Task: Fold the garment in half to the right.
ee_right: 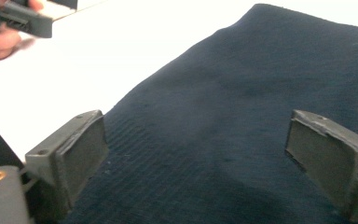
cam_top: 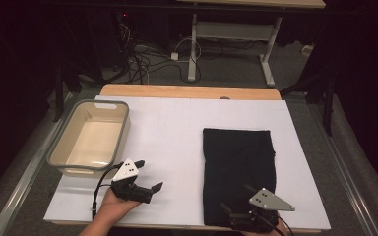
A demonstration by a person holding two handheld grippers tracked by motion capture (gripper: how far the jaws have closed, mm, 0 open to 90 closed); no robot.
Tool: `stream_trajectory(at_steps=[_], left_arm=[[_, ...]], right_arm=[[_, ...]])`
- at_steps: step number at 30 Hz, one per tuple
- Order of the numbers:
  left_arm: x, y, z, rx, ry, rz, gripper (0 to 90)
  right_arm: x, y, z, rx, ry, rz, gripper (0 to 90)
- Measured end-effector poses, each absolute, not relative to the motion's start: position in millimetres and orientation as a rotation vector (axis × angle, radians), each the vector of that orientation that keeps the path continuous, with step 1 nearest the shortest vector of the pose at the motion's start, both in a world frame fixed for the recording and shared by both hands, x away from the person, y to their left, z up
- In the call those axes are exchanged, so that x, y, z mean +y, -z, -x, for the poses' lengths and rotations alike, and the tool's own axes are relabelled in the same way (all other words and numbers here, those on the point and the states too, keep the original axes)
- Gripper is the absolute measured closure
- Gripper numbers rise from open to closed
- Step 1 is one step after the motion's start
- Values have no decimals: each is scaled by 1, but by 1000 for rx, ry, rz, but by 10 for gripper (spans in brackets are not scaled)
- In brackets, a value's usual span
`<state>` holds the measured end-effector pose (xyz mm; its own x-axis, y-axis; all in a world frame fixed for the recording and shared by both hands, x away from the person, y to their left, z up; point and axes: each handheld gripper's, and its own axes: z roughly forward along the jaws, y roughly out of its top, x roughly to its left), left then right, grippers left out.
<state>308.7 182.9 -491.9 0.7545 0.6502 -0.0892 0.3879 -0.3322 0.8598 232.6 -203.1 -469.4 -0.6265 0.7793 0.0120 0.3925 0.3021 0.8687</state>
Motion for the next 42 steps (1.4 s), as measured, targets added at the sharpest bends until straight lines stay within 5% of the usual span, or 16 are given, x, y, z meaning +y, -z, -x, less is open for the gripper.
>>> stream_trajectory(at_steps=[18,30,42], left_arm=[[183,492,-309,787,-334,-1964,0],[183,492,-309,791,-334,-1962,0],[182,492,-309,788,-330,-1969,0]], right_arm=[[-168,475,-217,2242,-1245,-995,520],[-159,484,-212,2317,-1193,-966,539],[-138,491,-203,2378,-1104,-866,435]])
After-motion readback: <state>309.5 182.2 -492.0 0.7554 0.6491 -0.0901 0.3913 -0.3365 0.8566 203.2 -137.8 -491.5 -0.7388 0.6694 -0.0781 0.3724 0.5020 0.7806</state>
